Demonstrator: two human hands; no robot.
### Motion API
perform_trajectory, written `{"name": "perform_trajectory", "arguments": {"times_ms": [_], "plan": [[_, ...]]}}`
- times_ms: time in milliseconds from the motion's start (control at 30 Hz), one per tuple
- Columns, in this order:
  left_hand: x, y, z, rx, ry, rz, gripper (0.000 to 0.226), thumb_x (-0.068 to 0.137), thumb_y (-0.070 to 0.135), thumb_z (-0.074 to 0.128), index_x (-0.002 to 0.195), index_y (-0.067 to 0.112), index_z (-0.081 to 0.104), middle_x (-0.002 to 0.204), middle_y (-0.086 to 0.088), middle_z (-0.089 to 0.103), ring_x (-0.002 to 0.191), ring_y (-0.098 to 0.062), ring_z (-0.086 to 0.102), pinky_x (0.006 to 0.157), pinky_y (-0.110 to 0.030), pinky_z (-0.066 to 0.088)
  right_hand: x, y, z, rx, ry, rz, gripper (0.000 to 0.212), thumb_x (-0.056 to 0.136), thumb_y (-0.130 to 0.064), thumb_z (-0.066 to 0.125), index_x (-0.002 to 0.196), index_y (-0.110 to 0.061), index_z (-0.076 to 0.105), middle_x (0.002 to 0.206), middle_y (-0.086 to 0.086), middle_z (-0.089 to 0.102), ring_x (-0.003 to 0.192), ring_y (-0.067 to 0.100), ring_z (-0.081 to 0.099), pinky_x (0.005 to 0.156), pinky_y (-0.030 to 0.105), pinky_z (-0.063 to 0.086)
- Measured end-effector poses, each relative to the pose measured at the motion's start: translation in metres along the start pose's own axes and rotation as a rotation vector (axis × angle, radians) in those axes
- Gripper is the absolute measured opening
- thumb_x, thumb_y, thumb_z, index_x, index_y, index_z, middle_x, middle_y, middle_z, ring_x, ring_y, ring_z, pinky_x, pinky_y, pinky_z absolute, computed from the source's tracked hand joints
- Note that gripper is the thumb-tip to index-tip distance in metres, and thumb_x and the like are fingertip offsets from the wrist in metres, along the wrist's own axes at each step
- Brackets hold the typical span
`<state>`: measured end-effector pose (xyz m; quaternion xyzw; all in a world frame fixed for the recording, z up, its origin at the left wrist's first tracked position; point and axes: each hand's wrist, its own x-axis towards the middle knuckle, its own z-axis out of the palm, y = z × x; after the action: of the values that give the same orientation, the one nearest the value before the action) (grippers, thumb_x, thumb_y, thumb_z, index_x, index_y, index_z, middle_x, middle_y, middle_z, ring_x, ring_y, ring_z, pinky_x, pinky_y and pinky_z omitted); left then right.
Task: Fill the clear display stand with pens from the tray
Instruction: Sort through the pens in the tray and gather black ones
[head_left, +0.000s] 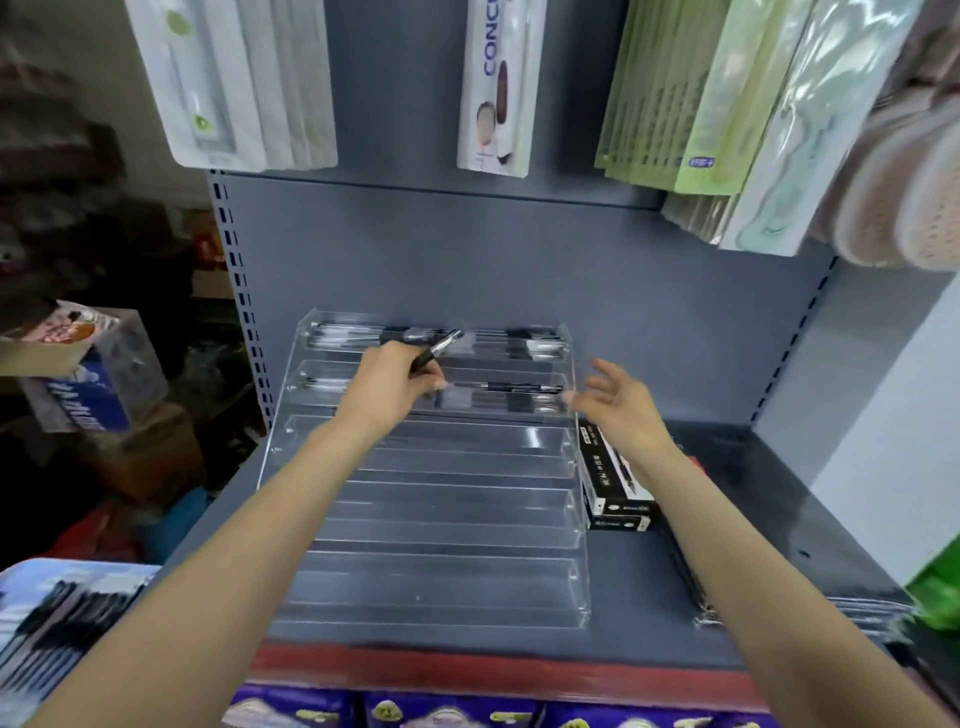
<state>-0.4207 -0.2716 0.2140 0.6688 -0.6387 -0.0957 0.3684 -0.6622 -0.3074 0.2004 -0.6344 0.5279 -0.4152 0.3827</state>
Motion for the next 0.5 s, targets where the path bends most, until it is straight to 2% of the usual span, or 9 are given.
{"name": "perform_trajectory", "arguments": {"times_ms": [100, 200, 333, 400, 500], "plan": [[0.013, 0.000, 0.008, 0.021, -0.050, -0.021, 0.010, 0.083, 0.018, 0.069, 0.073, 0.018, 0.068, 0.077, -0.003, 0.070, 0.078, -0.020, 0.064, 0.078, -0.031, 0.050, 0.005, 0.005, 0.000, -0.003, -0.071, 0.015, 0.071, 0.084, -0.014, 0.067, 0.145, -0.010, 0.030, 0.140, 0.011, 0.047, 0.124, 0.022, 0.050, 0.105, 0.035, 0.040], [0.024, 0.005, 0.013, 0.059, -0.085, -0.045, 0.008, 0.080, 0.021, 0.072, 0.073, 0.021, 0.069, 0.080, -0.005, 0.071, 0.080, -0.022, 0.065, 0.080, -0.036, 0.053, 0.009, 0.006, 0.000, 0.001, -0.092, 0.009, 0.057, 0.086, -0.009, 0.064, 0.139, -0.011, 0.043, 0.133, 0.008, 0.056, 0.120, 0.020, 0.055, 0.105, 0.034, 0.040], [0.031, 0.010, 0.018, 0.123, -0.127, -0.039, 0.007, 0.080, 0.022, 0.070, 0.074, 0.022, 0.070, 0.064, 0.006, 0.062, 0.079, -0.021, 0.065, 0.080, -0.040, 0.055, 0.010, 0.007, 0.001, 0.022, -0.111, -0.001, 0.049, 0.088, -0.008, 0.061, 0.135, -0.015, 0.048, 0.131, 0.005, 0.058, 0.110, 0.015, 0.059, 0.107, 0.040, 0.041], [0.032, 0.012, 0.020, 0.169, -0.127, -0.031, 0.006, 0.082, 0.022, 0.068, 0.078, 0.019, 0.071, 0.069, 0.005, 0.063, 0.084, -0.021, 0.064, 0.081, -0.039, 0.055, 0.009, 0.008, 0.001, 0.027, -0.115, -0.009, 0.048, 0.089, -0.009, 0.060, 0.136, -0.015, 0.048, 0.130, 0.003, 0.058, 0.104, 0.011, 0.060, 0.107, 0.039, 0.041], [0.032, 0.016, 0.021, 0.215, -0.104, -0.033, 0.007, 0.082, 0.022, 0.068, 0.081, 0.016, 0.071, 0.081, 0.000, 0.066, 0.088, -0.022, 0.063, 0.077, -0.033, 0.052, 0.010, 0.010, 0.001, 0.021, -0.114, -0.011, 0.049, 0.090, -0.010, 0.060, 0.136, -0.017, 0.047, 0.133, 0.002, 0.057, 0.114, 0.015, 0.058, 0.108, 0.042, 0.040]]}}
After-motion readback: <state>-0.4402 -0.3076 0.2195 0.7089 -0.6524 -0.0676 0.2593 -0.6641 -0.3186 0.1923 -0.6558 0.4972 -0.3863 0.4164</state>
